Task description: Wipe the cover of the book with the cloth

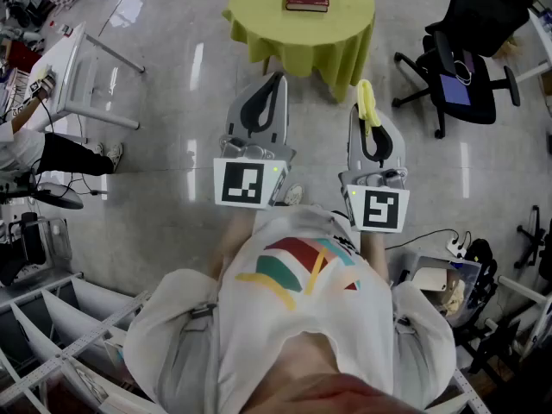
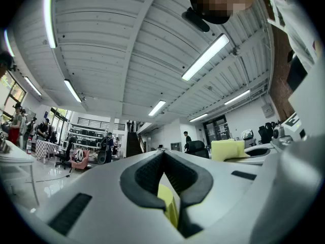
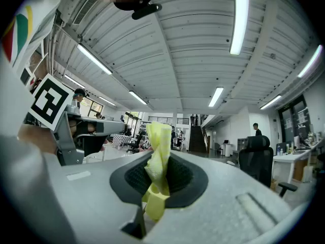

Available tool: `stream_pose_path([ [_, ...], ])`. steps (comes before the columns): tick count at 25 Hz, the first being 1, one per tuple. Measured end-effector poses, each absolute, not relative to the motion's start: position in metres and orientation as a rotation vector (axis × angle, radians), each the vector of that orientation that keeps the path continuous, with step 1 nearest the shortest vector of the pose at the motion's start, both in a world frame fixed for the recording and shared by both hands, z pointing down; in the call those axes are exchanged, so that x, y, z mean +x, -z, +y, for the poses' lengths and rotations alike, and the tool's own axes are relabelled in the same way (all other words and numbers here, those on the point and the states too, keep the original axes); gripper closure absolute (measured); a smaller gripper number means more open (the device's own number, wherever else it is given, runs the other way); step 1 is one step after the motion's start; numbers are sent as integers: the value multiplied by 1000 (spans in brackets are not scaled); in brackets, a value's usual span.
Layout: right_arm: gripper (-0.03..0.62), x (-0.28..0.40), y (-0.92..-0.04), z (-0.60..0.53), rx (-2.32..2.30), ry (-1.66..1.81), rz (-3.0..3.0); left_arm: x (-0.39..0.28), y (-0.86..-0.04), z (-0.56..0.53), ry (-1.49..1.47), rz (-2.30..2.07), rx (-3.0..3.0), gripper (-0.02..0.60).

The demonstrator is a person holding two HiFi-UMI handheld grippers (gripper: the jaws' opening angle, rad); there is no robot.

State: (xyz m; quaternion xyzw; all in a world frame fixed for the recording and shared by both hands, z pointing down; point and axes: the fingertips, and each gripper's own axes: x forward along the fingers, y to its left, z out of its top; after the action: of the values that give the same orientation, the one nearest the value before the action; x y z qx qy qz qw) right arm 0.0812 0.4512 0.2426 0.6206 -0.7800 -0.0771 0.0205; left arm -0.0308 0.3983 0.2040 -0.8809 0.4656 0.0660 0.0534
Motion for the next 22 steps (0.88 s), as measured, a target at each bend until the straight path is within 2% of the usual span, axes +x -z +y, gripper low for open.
stream_pose_path([
  [22,565,48,-248,425,1928,236,-2416,-63,-216,362,-236,1399,-2742,566],
])
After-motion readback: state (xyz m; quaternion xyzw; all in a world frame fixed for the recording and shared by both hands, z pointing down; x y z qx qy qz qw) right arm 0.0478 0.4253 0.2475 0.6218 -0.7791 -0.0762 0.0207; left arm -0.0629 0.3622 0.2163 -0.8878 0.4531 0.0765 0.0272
